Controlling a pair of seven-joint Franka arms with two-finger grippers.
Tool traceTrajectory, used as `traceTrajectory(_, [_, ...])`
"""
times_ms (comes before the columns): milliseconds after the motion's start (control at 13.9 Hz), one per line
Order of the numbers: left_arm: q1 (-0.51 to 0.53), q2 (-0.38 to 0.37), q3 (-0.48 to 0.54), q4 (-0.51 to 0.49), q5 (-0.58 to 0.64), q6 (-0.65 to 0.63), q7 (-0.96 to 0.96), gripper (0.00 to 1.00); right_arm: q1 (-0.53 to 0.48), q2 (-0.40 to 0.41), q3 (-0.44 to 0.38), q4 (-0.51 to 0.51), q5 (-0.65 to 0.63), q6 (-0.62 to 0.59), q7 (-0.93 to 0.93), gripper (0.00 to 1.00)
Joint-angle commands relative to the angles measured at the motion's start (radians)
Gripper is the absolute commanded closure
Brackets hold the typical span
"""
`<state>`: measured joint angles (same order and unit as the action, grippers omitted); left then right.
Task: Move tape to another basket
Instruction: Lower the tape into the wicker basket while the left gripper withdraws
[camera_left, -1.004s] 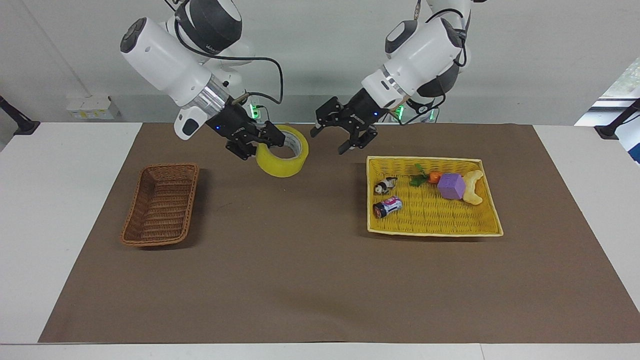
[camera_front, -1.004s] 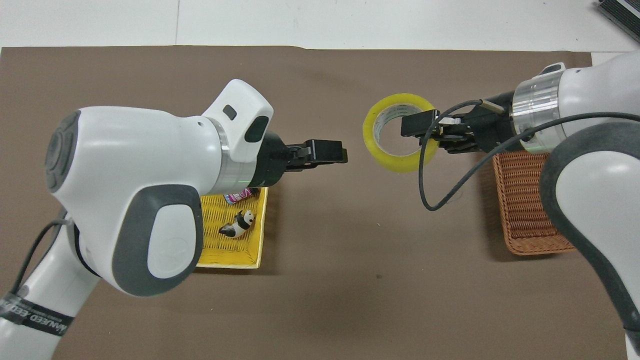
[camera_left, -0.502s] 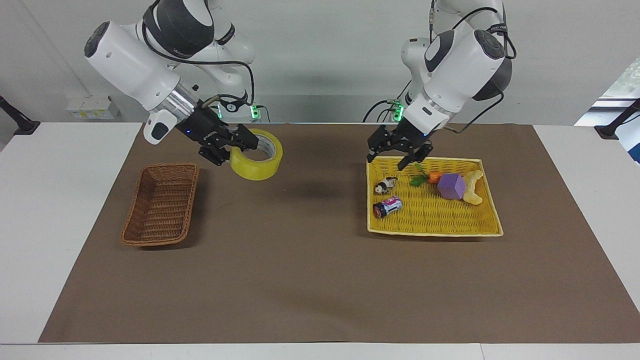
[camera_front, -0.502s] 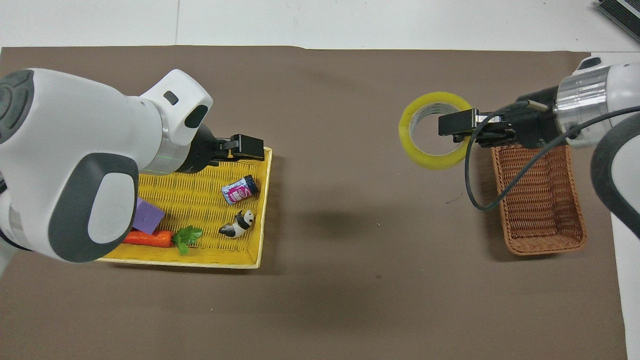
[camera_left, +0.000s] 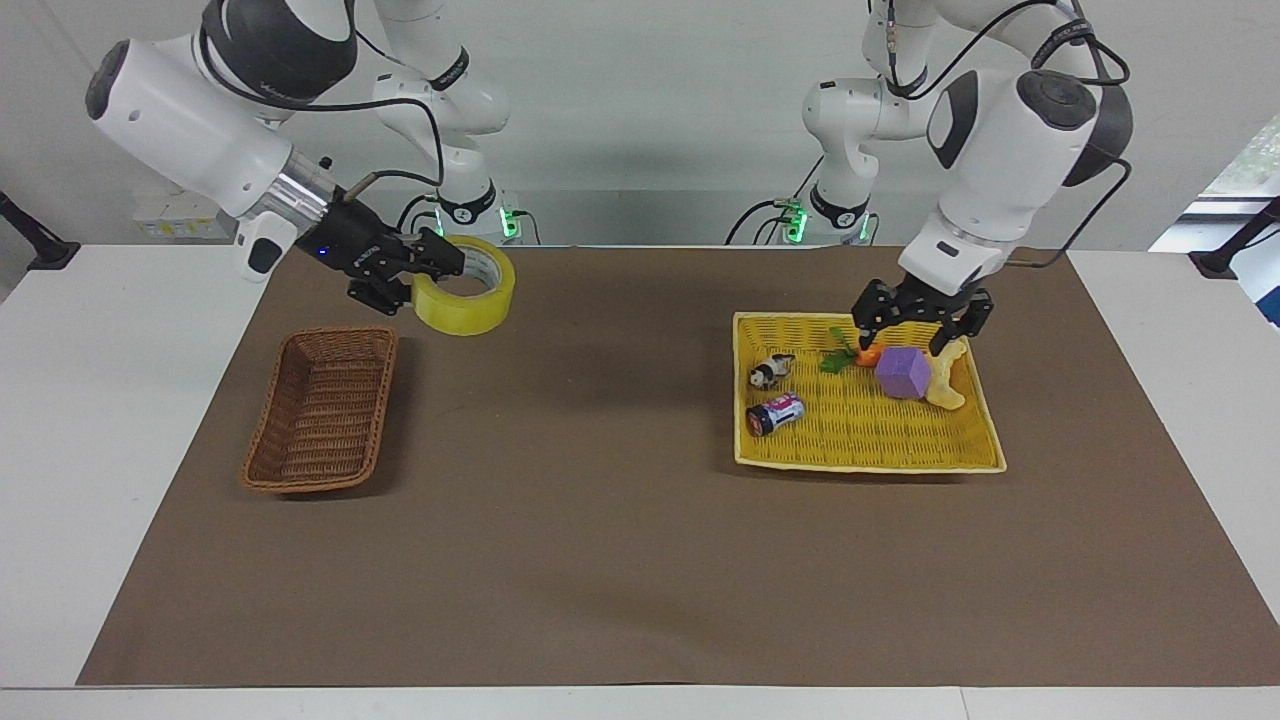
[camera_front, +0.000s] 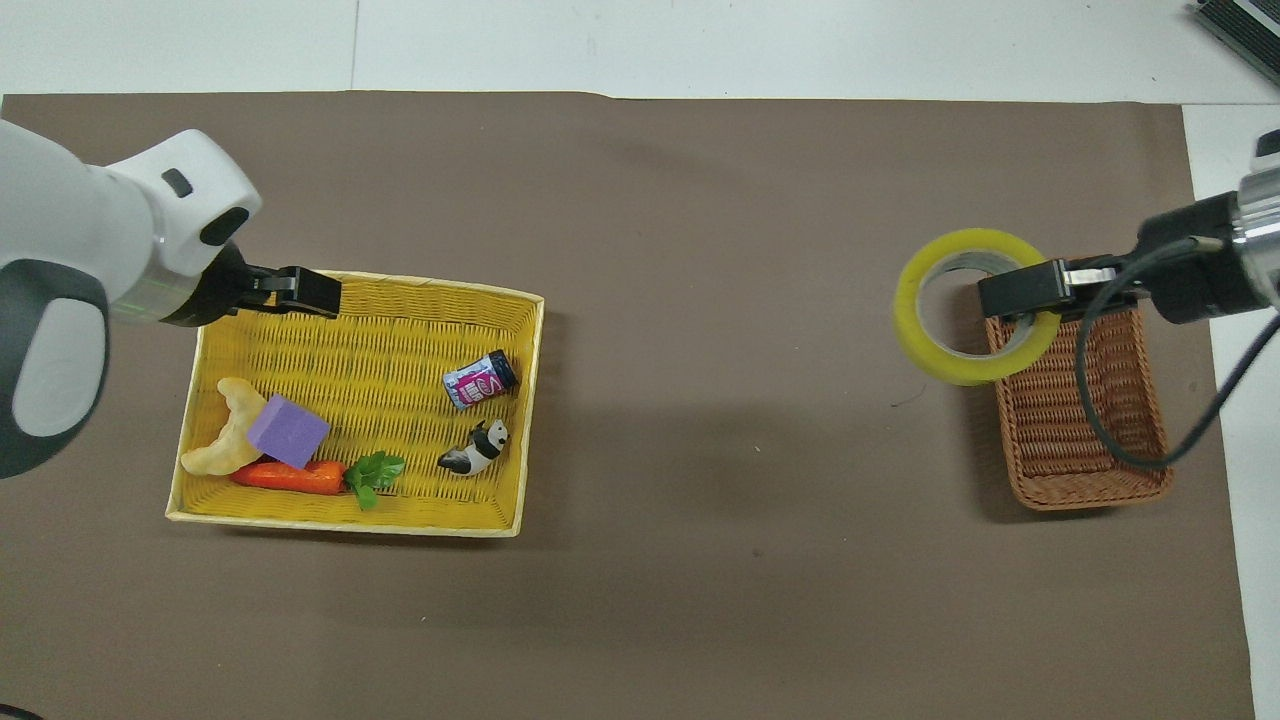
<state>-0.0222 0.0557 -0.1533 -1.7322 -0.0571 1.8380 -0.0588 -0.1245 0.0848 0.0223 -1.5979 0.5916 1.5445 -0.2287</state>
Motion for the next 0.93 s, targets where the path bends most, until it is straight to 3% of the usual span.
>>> traceTrajectory(0, [0.040, -0.020, -0.012, 0.010, 0.019, -0.066, 0.016, 0.00, -0.096, -0.020, 0.005, 0.006, 0.016, -0.098, -0.118, 1.00])
traceTrajectory(143, [0.056, -0.022, -0.011, 0.010, 0.019, -0.069, 0.013, 0.00, -0.168, -0.037, -0.007, 0.000, -0.001, -0.156, -0.199, 1.00])
traceTrajectory(287, [0.076, -0.020, -0.009, 0.010, 0.019, -0.066, 0.013, 0.00, -0.213, -0.043, -0.010, -0.005, -0.047, -0.141, -0.245, 1.00])
traceTrajectory(502, [0.093, -0.020, -0.005, 0.011, 0.019, -0.065, 0.013, 0.00, -0.181, -0.043, 0.001, -0.051, -0.193, 0.043, -0.184, 1.00])
traceTrajectory(789, [0.084, -0.019, -0.003, 0.013, 0.019, -0.076, 0.011, 0.00, -0.181, 0.088, -0.001, -0.065, -0.219, 0.112, -0.173, 1.00])
traceTrajectory(860, [0.062, -0.017, 0.026, 0.020, 0.022, -0.078, 0.019, 0.00, -0.176, 0.104, -0.001, -0.095, -0.284, 0.170, -0.231, 1.00])
